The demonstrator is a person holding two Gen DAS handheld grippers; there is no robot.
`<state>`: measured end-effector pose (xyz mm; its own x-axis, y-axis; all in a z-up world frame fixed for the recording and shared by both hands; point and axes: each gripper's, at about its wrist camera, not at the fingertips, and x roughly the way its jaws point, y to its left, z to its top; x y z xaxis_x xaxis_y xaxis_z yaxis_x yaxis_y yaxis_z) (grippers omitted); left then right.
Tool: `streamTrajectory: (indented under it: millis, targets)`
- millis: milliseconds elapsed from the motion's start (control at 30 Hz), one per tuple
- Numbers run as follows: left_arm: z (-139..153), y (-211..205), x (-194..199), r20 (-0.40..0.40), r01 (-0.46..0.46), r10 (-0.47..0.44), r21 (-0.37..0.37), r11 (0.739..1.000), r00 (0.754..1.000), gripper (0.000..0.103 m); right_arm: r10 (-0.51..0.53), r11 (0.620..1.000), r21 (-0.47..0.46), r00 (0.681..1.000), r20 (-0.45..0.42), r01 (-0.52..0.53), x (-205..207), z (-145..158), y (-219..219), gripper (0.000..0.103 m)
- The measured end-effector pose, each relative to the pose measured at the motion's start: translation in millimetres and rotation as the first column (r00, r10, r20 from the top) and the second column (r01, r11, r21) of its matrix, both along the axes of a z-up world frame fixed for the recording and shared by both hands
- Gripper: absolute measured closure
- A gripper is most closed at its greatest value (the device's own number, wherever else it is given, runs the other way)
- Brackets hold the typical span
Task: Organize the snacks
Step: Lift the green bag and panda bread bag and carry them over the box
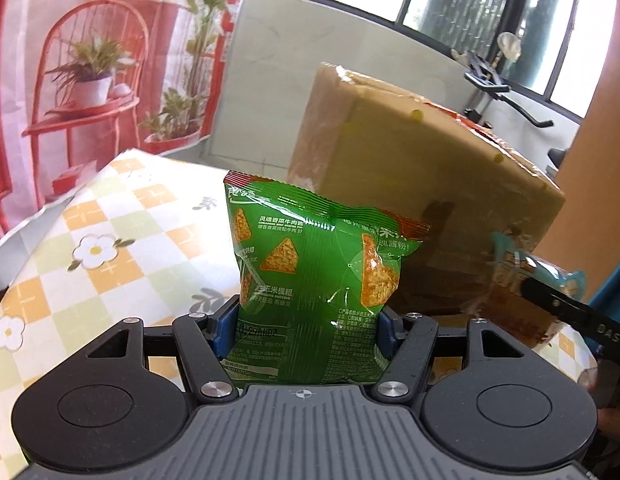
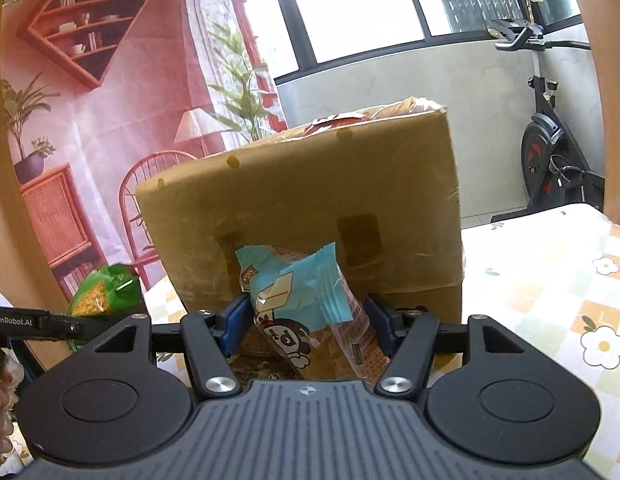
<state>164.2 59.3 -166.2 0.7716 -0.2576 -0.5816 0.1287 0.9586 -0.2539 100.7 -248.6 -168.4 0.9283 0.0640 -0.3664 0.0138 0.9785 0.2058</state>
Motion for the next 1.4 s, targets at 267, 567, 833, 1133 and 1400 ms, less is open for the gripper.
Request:
streamTrajectory:
  millis: [267,567,833,1133,1400]
  targets:
    - [2.0,11.6,2.8,-0.022,-0.071,0.071,-0.01,0.997,0.997,0.035,-0.042,0.999,0.013,0.999,0.001,0.042,-13.2,-1.9,-8.4,0.039]
    - [14.4,18.1,-1.5,0.029,-0.143,0.143,-0.012,0.99,0.989,0.035,-0.067,0.998,0.009,0.998,0.007,0.067,-19.3,2.4,-12.2,0.039]
    - [28.4,14.7,-2.5,0.069,-0.11,0.11,-0.001,0.994,0.992,0.035,-0.066,0.998,0.017,0.998,0.016,0.066,-22.0,4.1,-11.8,0.039]
    - [79.9,-11.5,-4.8,0.22,0.01,-0.011,0.007,1.0,0.975,0.035,-0.012,1.0,-0.019,0.995,0.094,0.013,-19.5,32.1,-2.7,0.04]
    - [106.6,-42.6,10.5,0.299,0.089,-0.091,0.02,0.996,0.95,0.035,0.005,0.999,-0.038,0.977,0.214,0.003,-15.6,74.0,-3.1,0.048]
